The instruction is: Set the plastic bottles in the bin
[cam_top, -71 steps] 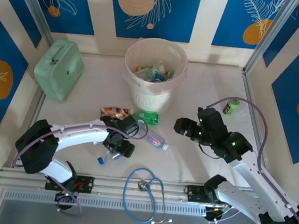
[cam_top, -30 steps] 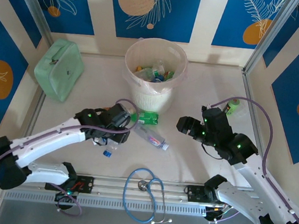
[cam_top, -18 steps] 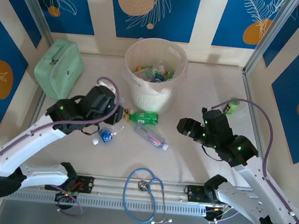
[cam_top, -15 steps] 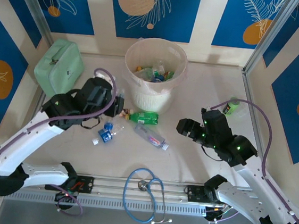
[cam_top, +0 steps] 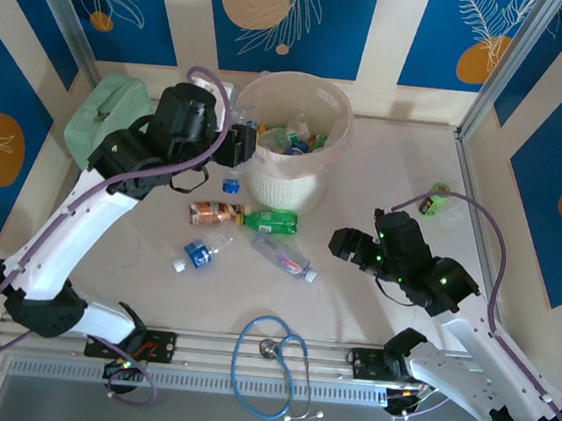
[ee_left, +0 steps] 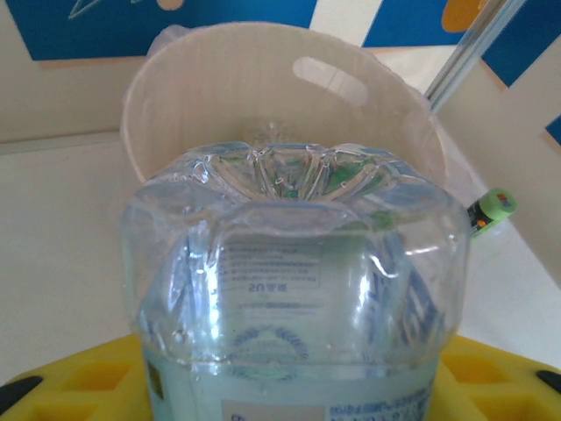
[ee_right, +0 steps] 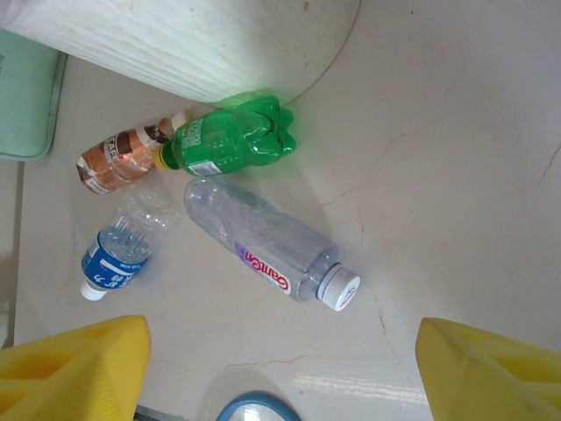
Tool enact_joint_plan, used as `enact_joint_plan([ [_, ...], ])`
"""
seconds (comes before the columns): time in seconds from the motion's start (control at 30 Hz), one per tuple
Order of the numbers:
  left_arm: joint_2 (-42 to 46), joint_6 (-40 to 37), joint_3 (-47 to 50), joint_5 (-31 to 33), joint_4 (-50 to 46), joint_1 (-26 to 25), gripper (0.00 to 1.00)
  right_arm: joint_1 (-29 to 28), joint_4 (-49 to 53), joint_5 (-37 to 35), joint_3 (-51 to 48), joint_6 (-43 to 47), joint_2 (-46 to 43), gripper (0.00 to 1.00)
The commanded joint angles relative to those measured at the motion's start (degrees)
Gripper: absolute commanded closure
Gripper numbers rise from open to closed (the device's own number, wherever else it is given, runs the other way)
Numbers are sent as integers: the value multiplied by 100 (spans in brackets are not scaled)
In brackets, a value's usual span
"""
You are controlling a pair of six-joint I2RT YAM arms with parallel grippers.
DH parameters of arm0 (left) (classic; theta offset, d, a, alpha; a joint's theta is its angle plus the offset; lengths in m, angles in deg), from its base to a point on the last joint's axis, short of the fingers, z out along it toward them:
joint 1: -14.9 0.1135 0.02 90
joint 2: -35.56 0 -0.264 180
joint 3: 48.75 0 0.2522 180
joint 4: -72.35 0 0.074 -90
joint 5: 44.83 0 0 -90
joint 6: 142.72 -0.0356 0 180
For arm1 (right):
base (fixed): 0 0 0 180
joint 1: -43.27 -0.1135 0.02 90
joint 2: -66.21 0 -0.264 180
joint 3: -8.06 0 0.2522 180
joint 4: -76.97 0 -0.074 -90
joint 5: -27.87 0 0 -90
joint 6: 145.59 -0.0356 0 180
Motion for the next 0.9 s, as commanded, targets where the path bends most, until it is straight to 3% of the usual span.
enact_joint_plan([
  [0.0, -515, -154, -784, -291, 421, 214, 46, -93, -109, 51, -16, -124, -31, 21],
  [0.3, -1453, 150, -1802, -794, 917, 679, 46, -422, -115, -138, 7, -226, 57, 21],
  [0.87, -2946, 784, -2307, -1256, 1559, 1292, 47, -621, -275, -169, 105, -155, 459, 21],
])
